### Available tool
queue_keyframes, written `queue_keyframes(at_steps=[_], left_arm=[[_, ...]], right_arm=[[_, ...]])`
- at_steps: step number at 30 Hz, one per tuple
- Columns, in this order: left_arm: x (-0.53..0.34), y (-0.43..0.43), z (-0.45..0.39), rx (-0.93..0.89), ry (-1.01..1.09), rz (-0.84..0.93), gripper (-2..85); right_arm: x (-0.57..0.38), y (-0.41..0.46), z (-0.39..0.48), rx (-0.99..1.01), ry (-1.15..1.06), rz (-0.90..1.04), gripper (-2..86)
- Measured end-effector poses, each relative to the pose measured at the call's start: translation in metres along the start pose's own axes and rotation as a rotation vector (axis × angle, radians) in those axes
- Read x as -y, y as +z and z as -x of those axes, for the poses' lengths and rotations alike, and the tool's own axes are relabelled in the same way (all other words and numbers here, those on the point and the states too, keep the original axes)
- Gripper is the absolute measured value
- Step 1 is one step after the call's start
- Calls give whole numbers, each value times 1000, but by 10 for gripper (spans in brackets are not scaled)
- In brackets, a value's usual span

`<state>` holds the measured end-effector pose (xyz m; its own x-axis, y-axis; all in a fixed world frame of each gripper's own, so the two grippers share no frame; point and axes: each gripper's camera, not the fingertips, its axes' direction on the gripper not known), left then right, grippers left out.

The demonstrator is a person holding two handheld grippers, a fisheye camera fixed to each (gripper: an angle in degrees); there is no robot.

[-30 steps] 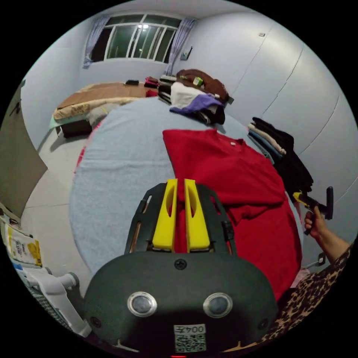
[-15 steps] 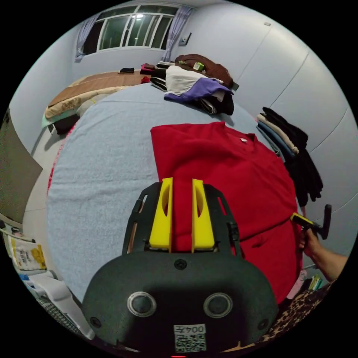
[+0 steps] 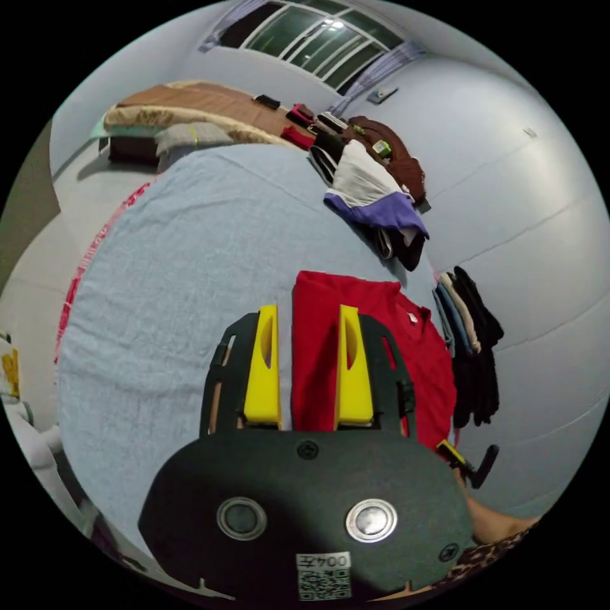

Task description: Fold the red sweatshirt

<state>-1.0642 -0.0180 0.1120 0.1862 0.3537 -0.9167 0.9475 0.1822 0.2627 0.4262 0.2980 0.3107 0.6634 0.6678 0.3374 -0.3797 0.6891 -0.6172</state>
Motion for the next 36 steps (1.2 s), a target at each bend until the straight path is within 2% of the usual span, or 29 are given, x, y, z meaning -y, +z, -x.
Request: queue_keyframes(at_steps=[6, 11, 14, 17, 22, 27, 36], left_arm=[[17, 14, 2, -32, 66, 46, 78], [19, 17, -6, 95, 200, 54, 40], [21, 21, 17, -21, 123, 72, 37], [16, 15, 17, -36, 110, 51, 42], [-34, -16, 30, -153, 92, 42, 72], [-129, -20, 21, -129, 134, 108, 90], [-186, 17, -8, 35, 225, 83, 49]], right_arm=[[2, 1, -3, 1, 1, 7, 52], [5, 1, -5, -1, 0, 12, 52], [8, 1, -5, -6, -6, 21, 52], [11, 1, -6, -4, -4, 31, 51], [13, 1, -11, 11, 11, 29, 51], [14, 0, -12, 21, 22, 15, 51], [31, 1, -18, 51, 45, 75, 50]])
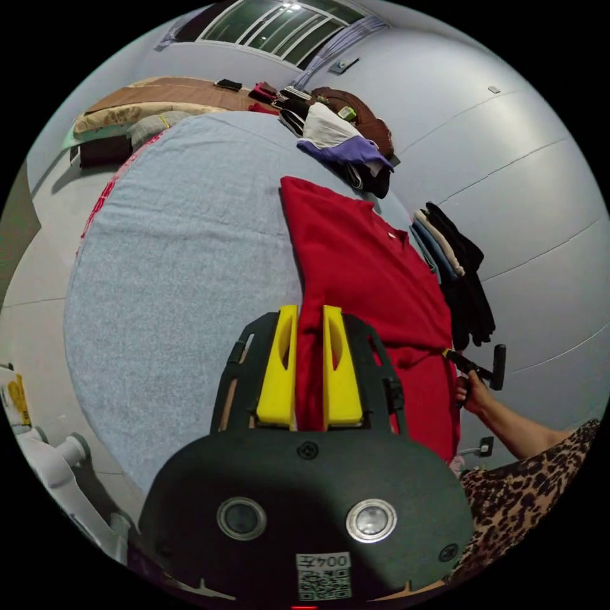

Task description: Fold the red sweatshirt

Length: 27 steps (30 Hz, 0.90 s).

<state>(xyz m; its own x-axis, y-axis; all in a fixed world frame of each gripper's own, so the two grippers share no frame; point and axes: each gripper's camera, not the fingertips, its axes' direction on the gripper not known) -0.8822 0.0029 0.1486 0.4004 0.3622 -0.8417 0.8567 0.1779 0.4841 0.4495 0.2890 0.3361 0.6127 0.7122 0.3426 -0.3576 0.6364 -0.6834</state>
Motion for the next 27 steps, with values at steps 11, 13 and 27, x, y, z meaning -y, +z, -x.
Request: queue_keyframes(at_steps=[11, 13, 27], left_arm=[[-59, 28, -34, -115, -115, -52, 35], [-77, 25, -55, -100, -73, -58, 39], [-210, 108, -178, 208, 251, 40, 5]], right_arm=[[-20, -19, 0, -6, 44, 64, 66], [-39, -27, 3, -10, 34, 56, 71], [-117, -18, 20, -177, -40, 64, 63]])
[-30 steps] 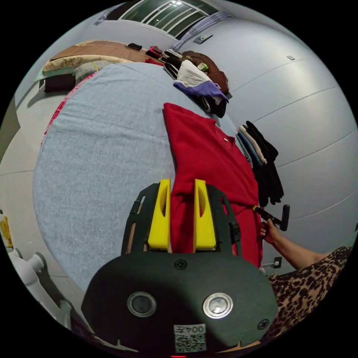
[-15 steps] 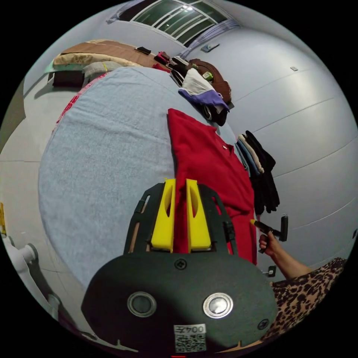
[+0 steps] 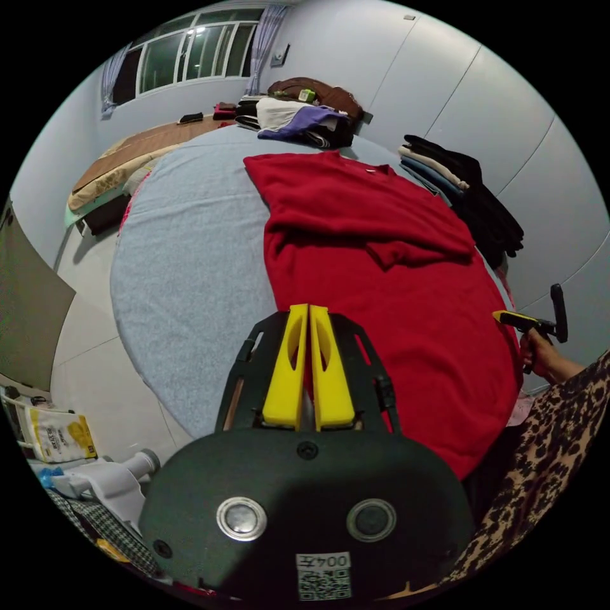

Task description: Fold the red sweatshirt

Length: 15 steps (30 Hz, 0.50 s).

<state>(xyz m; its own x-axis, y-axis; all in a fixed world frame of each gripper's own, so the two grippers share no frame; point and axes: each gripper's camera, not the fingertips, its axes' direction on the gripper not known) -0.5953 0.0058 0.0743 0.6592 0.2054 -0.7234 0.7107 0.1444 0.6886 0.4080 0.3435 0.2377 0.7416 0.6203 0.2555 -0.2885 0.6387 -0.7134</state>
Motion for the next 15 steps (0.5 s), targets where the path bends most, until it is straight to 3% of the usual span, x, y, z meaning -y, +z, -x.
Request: queue_keyframes(at_steps=[15], left_arm=[[-33, 39, -98, -70, -20, 2, 6]], right_arm=[[4, 4, -10, 16, 30, 22, 44]])
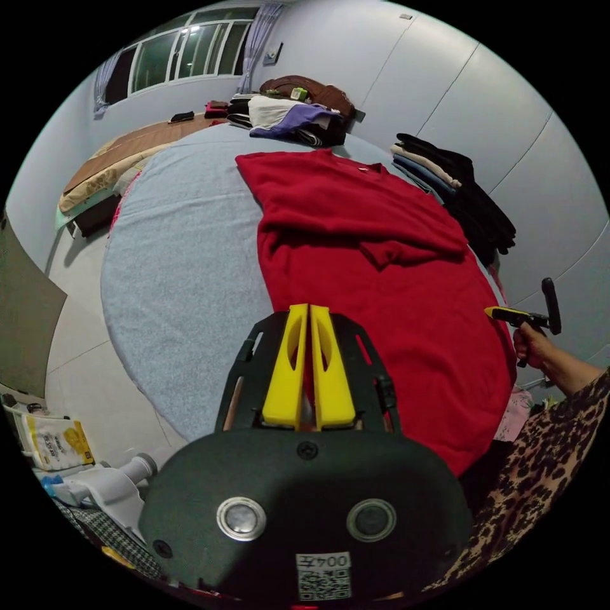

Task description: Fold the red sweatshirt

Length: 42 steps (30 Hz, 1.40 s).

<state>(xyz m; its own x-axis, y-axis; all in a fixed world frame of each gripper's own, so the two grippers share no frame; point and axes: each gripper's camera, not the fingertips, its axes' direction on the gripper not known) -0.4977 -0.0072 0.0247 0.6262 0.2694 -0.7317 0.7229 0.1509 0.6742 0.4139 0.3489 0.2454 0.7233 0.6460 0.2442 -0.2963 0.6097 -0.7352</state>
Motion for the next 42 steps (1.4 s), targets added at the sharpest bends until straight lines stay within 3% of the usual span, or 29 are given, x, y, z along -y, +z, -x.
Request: queue_keyframes(at_steps=[8, 16, 20, 27, 33, 42], left_arm=[[-46, -12, -59, -70, -182, -18, 10], [-75, -100, -145, -215, -726, -48, 3], [-39, -235, -259, -408, -621, -257, 1], [-56, -453, -470, -575, -165, -664, 0], [-98, -499, -546, -596, -77, -775, 0], [-142, -518, -579, -635, -85, -842, 0]], right_arm=[[-8, -2, -24, 88, 16, -27, 40], [-13, -4, -61, 259, 12, -24, 42], [-14, -4, -75, 308, -5, -12, 36], [-26, -19, -79, 284, -65, 6, -2], [-44, -36, -98, 303, -69, -37, -6], [-60, -52, -120, 304, -66, -74, -7]])
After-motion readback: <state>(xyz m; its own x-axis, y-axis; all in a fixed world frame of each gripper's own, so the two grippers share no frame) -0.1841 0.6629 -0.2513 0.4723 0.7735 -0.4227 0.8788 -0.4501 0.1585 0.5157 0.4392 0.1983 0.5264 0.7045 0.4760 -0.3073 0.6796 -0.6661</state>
